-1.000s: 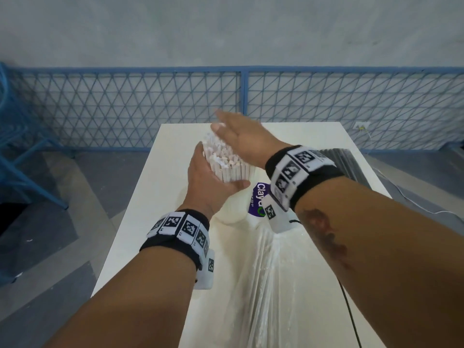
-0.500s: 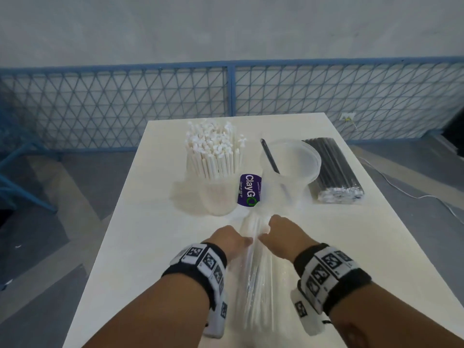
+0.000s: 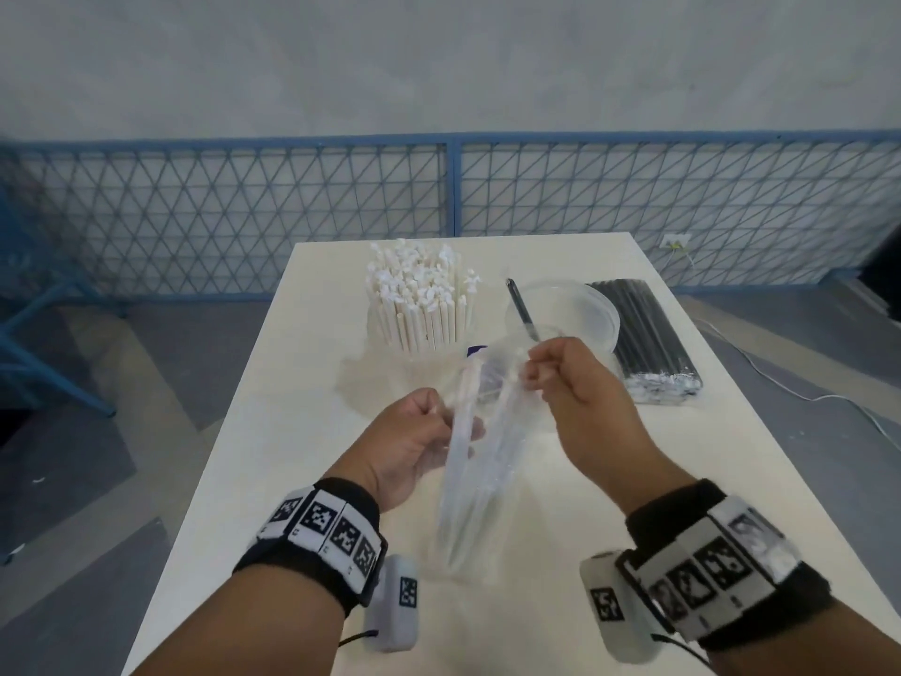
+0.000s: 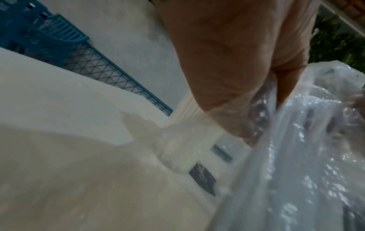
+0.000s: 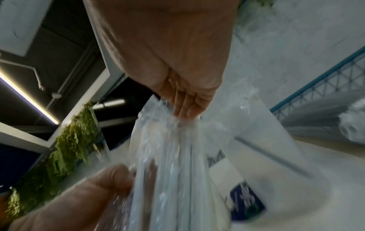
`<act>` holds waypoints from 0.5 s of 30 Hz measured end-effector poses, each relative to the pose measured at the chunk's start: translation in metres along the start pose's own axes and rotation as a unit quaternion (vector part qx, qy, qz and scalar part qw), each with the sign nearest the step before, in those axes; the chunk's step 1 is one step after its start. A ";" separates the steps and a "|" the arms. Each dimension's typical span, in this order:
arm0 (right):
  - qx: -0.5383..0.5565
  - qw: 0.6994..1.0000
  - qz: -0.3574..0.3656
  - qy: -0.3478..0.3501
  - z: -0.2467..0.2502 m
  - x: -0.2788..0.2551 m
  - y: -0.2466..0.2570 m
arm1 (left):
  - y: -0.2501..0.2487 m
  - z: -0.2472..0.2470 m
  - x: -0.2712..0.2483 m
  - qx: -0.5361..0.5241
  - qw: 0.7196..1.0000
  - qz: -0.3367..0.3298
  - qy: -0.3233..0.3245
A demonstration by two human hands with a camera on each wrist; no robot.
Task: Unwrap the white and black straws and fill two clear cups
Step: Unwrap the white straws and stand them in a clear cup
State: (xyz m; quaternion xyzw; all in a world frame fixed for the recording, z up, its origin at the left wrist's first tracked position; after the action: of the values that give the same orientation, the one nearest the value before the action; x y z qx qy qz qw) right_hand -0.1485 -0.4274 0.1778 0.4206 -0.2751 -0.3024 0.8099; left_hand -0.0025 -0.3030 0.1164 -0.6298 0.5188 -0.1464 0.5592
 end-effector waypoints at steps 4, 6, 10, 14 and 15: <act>-0.100 0.993 0.010 0.053 0.019 0.017 0.018 | -0.009 0.001 0.003 -0.006 0.997 -0.063 -0.039; -0.127 0.989 -0.008 0.077 0.023 0.024 0.022 | -0.012 0.002 0.006 -0.035 0.994 -0.084 -0.061; -0.162 0.979 -0.060 0.110 0.023 0.023 0.021 | -0.016 -0.006 0.006 -0.053 0.993 -0.102 -0.038; -0.149 0.967 -0.041 0.204 0.009 0.023 0.024 | -0.014 -0.017 0.006 0.005 0.994 -0.104 -0.019; -0.135 0.963 -0.033 0.229 0.006 0.021 0.025 | -0.015 -0.018 0.006 0.013 0.994 -0.105 -0.028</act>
State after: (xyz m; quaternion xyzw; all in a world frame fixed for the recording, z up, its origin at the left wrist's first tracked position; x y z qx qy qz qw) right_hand -0.1321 -0.4344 0.2064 0.3739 -0.0249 -0.2589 0.8902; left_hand -0.0065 -0.3203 0.1328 -0.6778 0.4318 -0.1933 0.5629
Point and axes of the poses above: each hand's wrist, its own x-axis towards the middle knuckle, its own z-axis out of the back of the hand, y = z × x, the point moved 3 cm from there along x, towards the middle knuckle, and after that the axes turned 1 degree about -y, right-handed, at the moved point
